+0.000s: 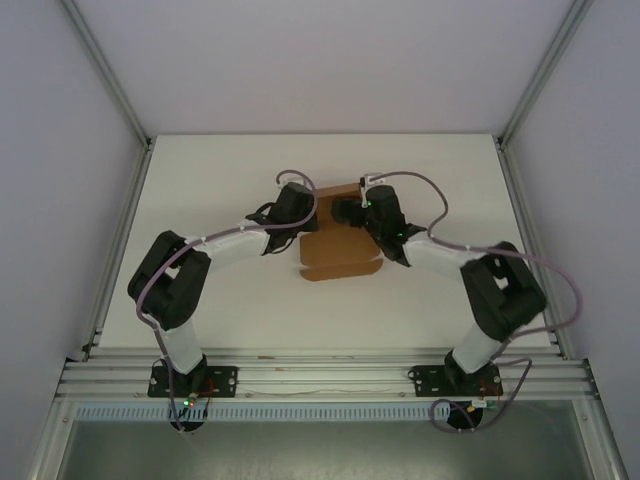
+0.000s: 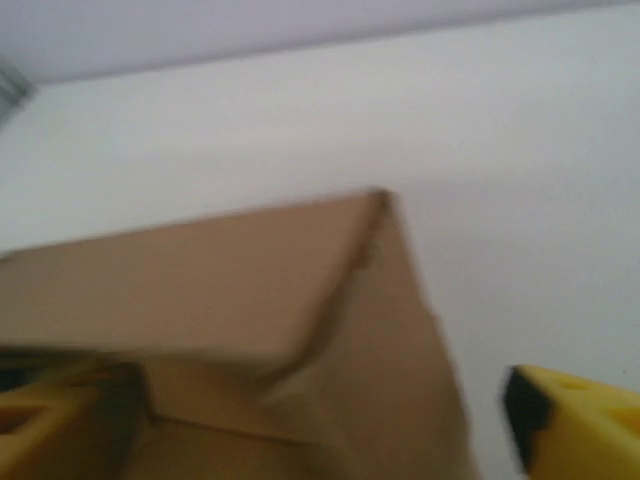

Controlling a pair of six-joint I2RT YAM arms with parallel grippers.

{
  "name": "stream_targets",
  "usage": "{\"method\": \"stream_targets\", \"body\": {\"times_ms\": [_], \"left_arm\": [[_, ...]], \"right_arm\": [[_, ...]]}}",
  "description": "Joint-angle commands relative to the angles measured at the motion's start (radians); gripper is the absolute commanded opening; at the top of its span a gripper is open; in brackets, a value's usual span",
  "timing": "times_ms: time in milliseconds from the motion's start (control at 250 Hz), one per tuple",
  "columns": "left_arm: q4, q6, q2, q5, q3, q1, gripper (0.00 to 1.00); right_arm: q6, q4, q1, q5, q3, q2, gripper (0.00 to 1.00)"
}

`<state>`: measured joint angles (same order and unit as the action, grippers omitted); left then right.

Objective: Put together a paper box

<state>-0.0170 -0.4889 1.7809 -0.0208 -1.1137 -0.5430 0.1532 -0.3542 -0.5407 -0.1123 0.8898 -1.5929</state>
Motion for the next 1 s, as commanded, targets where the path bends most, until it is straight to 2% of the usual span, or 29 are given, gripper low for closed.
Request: {"method": "stream_targets", "body": {"times_ms": [0,116,196,272,344,464,508,556,604,664,768,883,995], "left_arm": [[-0.026,0.063,-0.036,0.051,-0.021,0.012,0.00],[-0.006,0.131,-0.054,0.121,-0.031,0.030,0.00],[0.044,0.253,-0.061,0.217,-0.052,0.037,0.00],[0.203,0.366,-0.045,0.256,-0.122,0.037,0.00],[0.373,0.515,-0.016,0.349,-0.194,0.030,0.00],[0.592,0.789,0.008,0.394,-0.241,-0.035,0.00],[0.651,0.875,0.012,0.364,-0.246,-0.068,0.00],[0.710,0.920,0.025,0.280,-0.266,-0.105,0.00],[0.781,0.941,0.049,0.200,-0.301,-0.136,0.00],[0.874,0.975,0.087,0.153,-0.344,-0.158,0.00],[0.942,0.971,0.170,0.018,-0.407,-0.184,0.00],[0.956,0.949,0.267,-0.063,-0.473,-0.190,0.00],[0.884,0.916,0.360,-0.237,-0.522,-0.208,0.00]], "right_arm": [[-0.019,-0.030,0.000,0.052,-0.065,0.162,1.00],[-0.007,0.015,0.002,0.202,-0.145,0.324,1.00],[0.005,0.078,0.010,0.278,-0.181,0.427,1.00],[0.031,0.173,0.023,0.335,-0.197,0.514,1.00],[0.060,0.308,0.048,0.358,-0.194,0.575,1.00],[0.105,0.452,0.085,0.363,-0.206,0.632,1.00],[0.110,0.474,0.092,0.358,-0.217,0.642,1.00],[0.112,0.483,0.099,0.350,-0.230,0.651,1.00],[0.112,0.488,0.104,0.341,-0.240,0.651,1.00],[0.104,0.498,0.108,0.324,-0.241,0.645,1.00],[0.093,0.509,0.112,0.307,-0.237,0.624,1.00],[0.106,0.513,0.114,0.314,-0.236,0.598,1.00],[0.106,0.515,0.120,0.314,-0.239,0.587,1.00]]}}
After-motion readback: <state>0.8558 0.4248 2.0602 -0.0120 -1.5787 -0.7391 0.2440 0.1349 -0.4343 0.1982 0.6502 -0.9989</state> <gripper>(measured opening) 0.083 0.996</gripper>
